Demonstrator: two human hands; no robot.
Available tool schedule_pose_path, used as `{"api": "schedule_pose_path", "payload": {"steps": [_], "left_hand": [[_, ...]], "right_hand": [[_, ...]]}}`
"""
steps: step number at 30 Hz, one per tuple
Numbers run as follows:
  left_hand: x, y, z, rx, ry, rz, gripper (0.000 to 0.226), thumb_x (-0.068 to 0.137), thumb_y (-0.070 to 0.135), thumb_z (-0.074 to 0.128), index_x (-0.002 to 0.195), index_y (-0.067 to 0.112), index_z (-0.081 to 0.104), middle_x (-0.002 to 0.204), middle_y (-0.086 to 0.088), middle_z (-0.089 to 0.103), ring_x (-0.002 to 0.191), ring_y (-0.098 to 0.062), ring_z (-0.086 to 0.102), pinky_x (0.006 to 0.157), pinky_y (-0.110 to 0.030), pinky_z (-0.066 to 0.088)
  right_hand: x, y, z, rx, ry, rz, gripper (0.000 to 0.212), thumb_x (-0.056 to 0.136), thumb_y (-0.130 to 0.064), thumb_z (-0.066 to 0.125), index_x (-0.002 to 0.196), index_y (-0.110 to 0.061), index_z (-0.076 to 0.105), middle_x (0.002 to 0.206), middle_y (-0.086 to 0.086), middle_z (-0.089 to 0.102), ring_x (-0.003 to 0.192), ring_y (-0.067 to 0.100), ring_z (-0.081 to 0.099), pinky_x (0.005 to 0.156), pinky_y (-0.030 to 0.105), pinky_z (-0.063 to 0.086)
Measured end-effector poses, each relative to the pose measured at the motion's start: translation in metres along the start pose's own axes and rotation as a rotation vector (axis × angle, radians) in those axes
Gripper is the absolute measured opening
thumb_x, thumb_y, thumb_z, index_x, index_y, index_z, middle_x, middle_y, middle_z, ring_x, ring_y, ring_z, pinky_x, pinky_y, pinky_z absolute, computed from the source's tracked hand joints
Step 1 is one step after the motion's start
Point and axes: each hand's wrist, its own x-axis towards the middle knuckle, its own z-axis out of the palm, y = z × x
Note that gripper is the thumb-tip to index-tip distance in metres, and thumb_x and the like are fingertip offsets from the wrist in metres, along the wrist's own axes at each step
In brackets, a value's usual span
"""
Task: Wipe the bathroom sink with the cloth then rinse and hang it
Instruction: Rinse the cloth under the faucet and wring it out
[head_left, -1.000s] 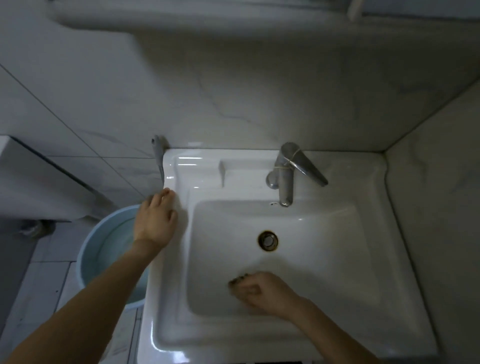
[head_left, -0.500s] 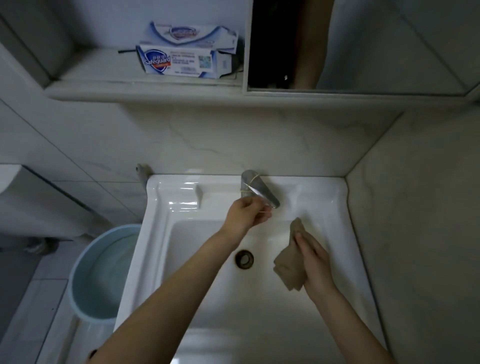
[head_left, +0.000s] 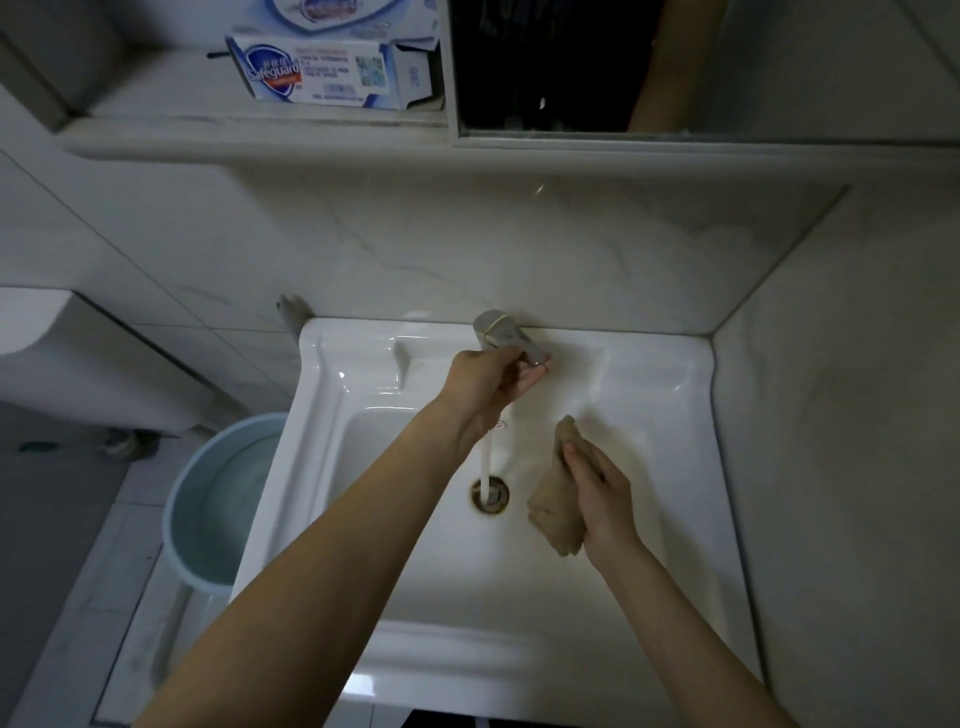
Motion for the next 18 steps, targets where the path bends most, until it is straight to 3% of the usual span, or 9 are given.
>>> {"api": "schedule_pose_path", "payload": {"steps": [2, 4, 7, 10, 13, 15, 16, 18], "left_hand": [[-0.001, 0.003, -0.011, 0.179, -0.046, 0.020, 0.024, 0.094, 0.004, 0.045, 0.093, -0.015, 0.060, 0.093, -0.029, 0.068, 0.082, -0.032, 0.071, 0.072, -0.029, 0.061], [-0.001, 0.003, -0.033, 0.392, -0.020, 0.107, 0.031, 0.096, 0.012, 0.041, 0.095, -0.009, 0.064, 0.088, -0.026, 0.071, 0.078, -0.031, 0.070, 0.074, -0.032, 0.060], [0.009, -0.010, -0.084, 0.516, 0.216, 0.276, 0.029, 0.095, 0.012, 0.040, 0.091, 0.001, 0.066, 0.076, -0.018, 0.070, 0.068, -0.026, 0.065, 0.065, -0.031, 0.057], [0.021, -0.042, -0.125, 0.480, 0.346, 0.181, 0.022, 0.094, 0.015, 0.045, 0.093, 0.007, 0.065, 0.084, -0.011, 0.070, 0.078, -0.024, 0.064, 0.069, -0.029, 0.052], [0.034, -0.077, -0.147, 0.468, 0.225, -0.092, 0.027, 0.095, 0.030, 0.048, 0.109, 0.011, 0.060, 0.103, -0.008, 0.063, 0.087, -0.021, 0.060, 0.074, -0.030, 0.051], [0.039, -0.093, -0.147, 0.402, 0.047, -0.232, 0.038, 0.095, 0.045, 0.044, 0.109, 0.016, 0.064, 0.096, -0.005, 0.067, 0.083, -0.018, 0.063, 0.081, -0.039, 0.054], [0.039, -0.096, -0.144, 0.337, -0.019, -0.285, 0.042, 0.095, 0.050, 0.041, 0.105, 0.018, 0.067, 0.090, -0.005, 0.069, 0.079, -0.017, 0.065, 0.083, -0.041, 0.054], [0.043, -0.103, -0.143, 0.307, -0.088, -0.283, 0.046, 0.094, 0.055, 0.043, 0.101, 0.017, 0.069, 0.083, -0.007, 0.070, 0.072, -0.019, 0.066, 0.072, -0.037, 0.054]], "right_hand": [[0.006, 0.004, 0.014, -0.023, -0.028, 0.005, 0.008, 0.091, -0.028, 0.064, 0.092, -0.027, 0.071, 0.095, 0.002, 0.072, 0.093, 0.020, 0.067, 0.085, 0.036, 0.053], [0.013, 0.011, 0.031, -0.040, -0.076, 0.030, 0.009, 0.091, -0.028, 0.064, 0.090, -0.023, 0.072, 0.094, 0.005, 0.073, 0.094, 0.024, 0.067, 0.084, 0.037, 0.053], [0.028, 0.027, 0.063, -0.078, -0.151, 0.135, 0.018, 0.088, -0.032, 0.066, 0.094, -0.016, 0.073, 0.100, 0.011, 0.070, 0.097, 0.028, 0.065, 0.083, 0.037, 0.052], [0.044, 0.033, 0.086, -0.006, -0.174, 0.265, 0.023, 0.086, -0.035, 0.065, 0.097, -0.018, 0.074, 0.098, 0.006, 0.073, 0.093, 0.022, 0.067, 0.084, 0.037, 0.052], [0.062, 0.046, 0.094, 0.179, -0.216, 0.443, 0.029, 0.091, -0.041, 0.053, 0.083, -0.020, 0.072, 0.073, 0.006, 0.067, 0.063, 0.023, 0.065, 0.063, 0.035, 0.054], [0.069, 0.053, 0.096, 0.177, -0.239, 0.497, 0.034, 0.087, -0.045, 0.051, 0.067, -0.020, 0.063, 0.059, 0.005, 0.056, 0.048, 0.021, 0.057, 0.050, 0.029, 0.048], [0.073, 0.057, 0.095, 0.102, -0.220, 0.460, 0.030, 0.084, -0.042, 0.053, 0.066, -0.019, 0.062, 0.059, 0.003, 0.055, 0.048, 0.020, 0.057, 0.050, 0.028, 0.046], [0.079, 0.060, 0.087, 0.002, -0.136, 0.289, 0.020, 0.087, -0.031, 0.054, 0.080, -0.018, 0.067, 0.068, 0.001, 0.064, 0.058, 0.016, 0.063, 0.054, 0.026, 0.049]]}}
